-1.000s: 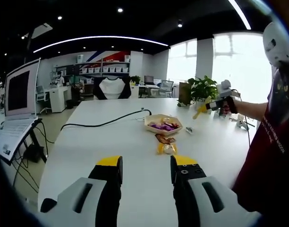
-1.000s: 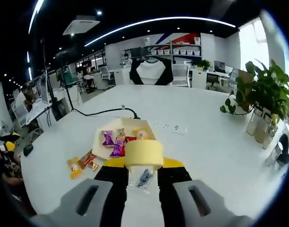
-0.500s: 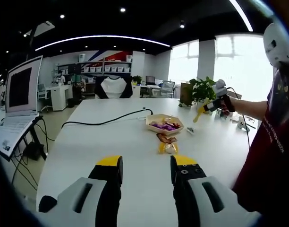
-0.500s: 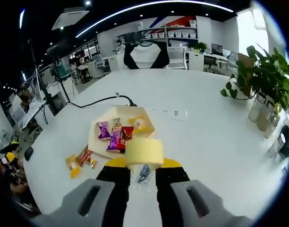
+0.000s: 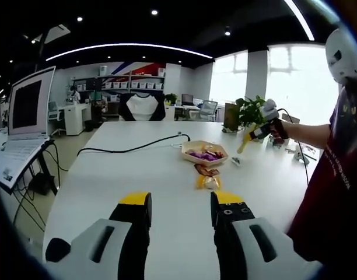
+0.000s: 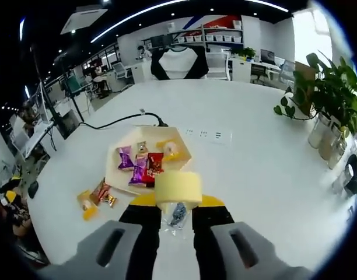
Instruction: Place the target food into the container with the food tongs after gripping and lifting it, then release it inside without dropping or visibly crushing the food.
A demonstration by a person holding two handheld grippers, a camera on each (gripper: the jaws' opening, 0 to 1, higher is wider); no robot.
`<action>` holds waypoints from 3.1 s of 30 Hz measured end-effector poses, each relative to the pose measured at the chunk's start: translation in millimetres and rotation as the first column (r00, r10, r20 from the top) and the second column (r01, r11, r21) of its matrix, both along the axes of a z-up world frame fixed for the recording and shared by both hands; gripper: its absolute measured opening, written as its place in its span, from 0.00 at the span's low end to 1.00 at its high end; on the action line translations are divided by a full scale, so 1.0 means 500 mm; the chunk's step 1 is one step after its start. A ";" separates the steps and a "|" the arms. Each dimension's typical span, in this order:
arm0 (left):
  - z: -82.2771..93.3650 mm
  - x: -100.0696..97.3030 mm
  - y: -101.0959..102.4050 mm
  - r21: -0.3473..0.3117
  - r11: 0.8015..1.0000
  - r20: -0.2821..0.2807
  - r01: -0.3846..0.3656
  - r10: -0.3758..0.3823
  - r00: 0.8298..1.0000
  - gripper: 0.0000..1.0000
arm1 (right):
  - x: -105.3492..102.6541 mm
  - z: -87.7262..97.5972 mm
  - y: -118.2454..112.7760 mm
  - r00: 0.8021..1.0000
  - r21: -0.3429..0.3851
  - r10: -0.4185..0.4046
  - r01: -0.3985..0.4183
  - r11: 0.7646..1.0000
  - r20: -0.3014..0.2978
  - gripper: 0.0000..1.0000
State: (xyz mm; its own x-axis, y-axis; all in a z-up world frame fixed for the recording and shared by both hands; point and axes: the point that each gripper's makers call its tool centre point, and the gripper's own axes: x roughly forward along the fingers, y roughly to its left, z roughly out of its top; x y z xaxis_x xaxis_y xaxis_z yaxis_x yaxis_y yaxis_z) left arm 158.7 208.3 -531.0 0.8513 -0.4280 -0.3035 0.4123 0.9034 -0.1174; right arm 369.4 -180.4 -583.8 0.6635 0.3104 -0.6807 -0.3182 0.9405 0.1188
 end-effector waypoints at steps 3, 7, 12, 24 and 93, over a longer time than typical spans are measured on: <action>-0.004 -0.004 0.001 -0.004 1.000 -0.005 0.000 0.000 1.000 0.43 | 0.007 -0.093 -0.017 0.999 -0.121 0.038 -0.038 0.992 0.001 0.13; -0.013 -0.014 0.006 0.008 1.000 -0.019 0.005 -0.005 1.000 0.42 | 0.007 -0.080 0.033 1.000 -0.017 0.028 -0.028 0.999 -0.010 0.13; -0.021 -0.018 0.015 -0.014 1.000 -0.021 -0.021 0.021 1.000 0.42 | -0.005 -0.092 0.026 0.995 0.011 0.032 -0.031 0.999 -0.098 0.14; -0.025 -0.020 0.018 -0.021 0.999 -0.019 -0.025 0.024 1.000 0.42 | -0.024 -0.084 0.018 0.976 -0.048 0.137 -0.147 0.988 -0.167 0.14; -0.077 -0.034 0.017 -0.092 0.995 -0.036 -0.046 0.043 0.998 0.42 | -0.073 -0.101 0.137 0.869 -0.199 0.394 -0.460 0.865 -0.298 0.15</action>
